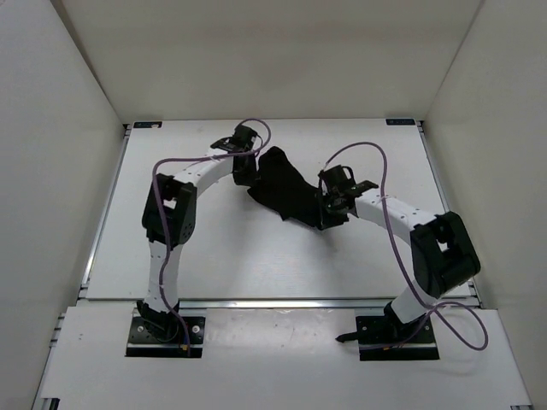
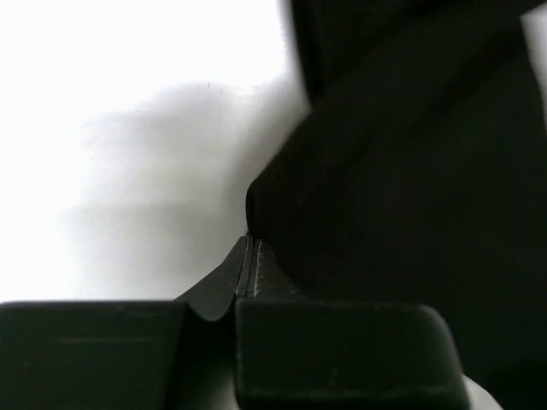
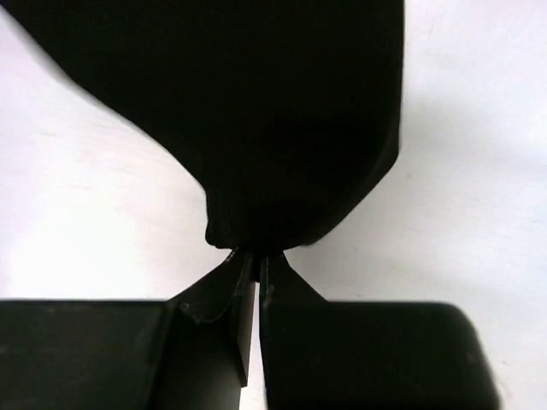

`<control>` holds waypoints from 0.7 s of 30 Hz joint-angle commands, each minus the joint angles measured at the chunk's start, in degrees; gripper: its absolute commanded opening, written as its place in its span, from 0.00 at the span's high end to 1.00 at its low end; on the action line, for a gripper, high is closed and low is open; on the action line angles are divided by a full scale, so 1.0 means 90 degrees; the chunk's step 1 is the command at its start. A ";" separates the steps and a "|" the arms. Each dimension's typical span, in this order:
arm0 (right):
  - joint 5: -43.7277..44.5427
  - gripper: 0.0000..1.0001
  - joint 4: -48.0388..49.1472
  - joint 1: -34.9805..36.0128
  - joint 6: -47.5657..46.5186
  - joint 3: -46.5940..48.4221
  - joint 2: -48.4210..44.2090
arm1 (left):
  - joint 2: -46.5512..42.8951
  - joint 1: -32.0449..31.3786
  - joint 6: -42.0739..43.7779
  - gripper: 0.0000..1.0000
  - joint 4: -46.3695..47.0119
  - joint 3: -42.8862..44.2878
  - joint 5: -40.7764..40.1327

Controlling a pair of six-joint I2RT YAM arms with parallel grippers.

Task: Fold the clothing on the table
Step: Flatten the skirt out

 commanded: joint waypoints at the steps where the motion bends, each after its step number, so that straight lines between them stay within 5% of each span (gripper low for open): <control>1: -0.0019 1.00 -0.0340 -0.0082 -0.0290 0.0902 -0.0800 | -0.1731 0.0169 0.0018 1.00 -0.0246 0.0120 0.0279; 7: 0.0039 1.00 -0.1356 -0.0034 -0.0506 0.1276 -0.2156 | -0.3529 0.0102 -0.0069 1.00 -0.0883 -0.0659 0.0563; 14: -0.0555 1.00 -0.2137 0.0026 -0.0350 0.1138 -0.4012 | -0.6401 -0.0406 -0.1532 1.00 -0.0395 -0.3168 0.1148; 21: -0.1551 1.00 -0.2510 -0.0833 -0.0681 0.2358 -0.3547 | -0.6960 -0.0135 -0.1935 1.00 -0.0219 -0.3570 0.1462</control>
